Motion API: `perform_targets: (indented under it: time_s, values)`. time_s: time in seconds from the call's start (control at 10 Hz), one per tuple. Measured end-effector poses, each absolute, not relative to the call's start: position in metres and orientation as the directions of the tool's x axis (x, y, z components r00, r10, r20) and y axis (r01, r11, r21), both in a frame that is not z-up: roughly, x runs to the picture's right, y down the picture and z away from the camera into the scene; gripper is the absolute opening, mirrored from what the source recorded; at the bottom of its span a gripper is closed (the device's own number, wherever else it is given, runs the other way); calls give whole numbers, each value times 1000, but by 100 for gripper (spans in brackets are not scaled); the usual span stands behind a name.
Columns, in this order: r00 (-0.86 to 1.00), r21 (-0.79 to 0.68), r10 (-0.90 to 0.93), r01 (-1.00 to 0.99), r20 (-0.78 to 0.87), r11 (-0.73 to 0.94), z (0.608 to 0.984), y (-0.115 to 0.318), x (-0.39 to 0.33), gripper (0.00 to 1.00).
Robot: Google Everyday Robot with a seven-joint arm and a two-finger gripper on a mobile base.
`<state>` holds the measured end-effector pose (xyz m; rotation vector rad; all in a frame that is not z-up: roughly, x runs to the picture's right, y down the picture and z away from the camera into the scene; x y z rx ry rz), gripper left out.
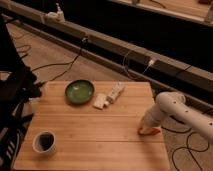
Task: Drag the pepper across the table
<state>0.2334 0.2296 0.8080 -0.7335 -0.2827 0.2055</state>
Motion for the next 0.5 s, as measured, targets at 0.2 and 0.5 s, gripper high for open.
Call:
perform_targets:
  time_s: [0.2,0.5]
  values:
    - [939,-683,302,-114,163,721,808,230,247,0]
    - [937,-681,320,-145,137,718,803,230,268,0]
